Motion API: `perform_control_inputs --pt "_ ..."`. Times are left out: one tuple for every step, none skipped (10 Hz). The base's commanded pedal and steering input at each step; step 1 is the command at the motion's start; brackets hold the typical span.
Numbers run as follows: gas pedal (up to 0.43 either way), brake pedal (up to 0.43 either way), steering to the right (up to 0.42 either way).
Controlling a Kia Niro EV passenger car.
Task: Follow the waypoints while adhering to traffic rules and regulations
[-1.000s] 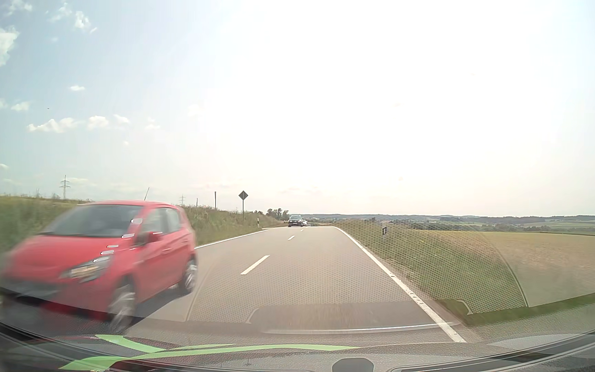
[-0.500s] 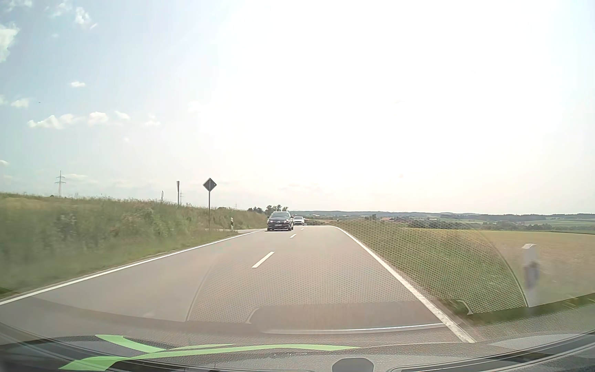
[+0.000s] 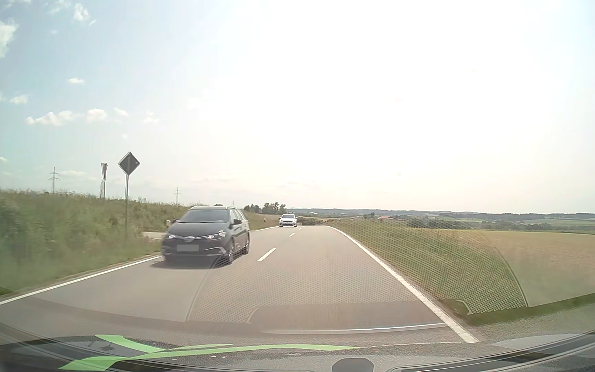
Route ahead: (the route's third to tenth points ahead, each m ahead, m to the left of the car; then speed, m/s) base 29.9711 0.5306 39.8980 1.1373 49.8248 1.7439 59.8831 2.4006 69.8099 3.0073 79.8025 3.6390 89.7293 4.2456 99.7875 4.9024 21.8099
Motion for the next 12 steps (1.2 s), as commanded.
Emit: perform_control_inputs --pt "0.000 0.000 0.001" --pt "0.000 0.000 0.000" --pt "0.000 0.000 0.000" --pt "0.000 0.000 0.000" --pt "0.000 0.000 0.000" --pt "0.000 0.000 -0.001" --pt "0.000 0.000 -0.001" --pt "0.000 0.000 -0.002" --pt "0.000 0.000 -0.003" --pt "0.000 0.000 -0.003" --pt "0.000 0.000 -0.004" --pt "0.000 0.000 -0.004"
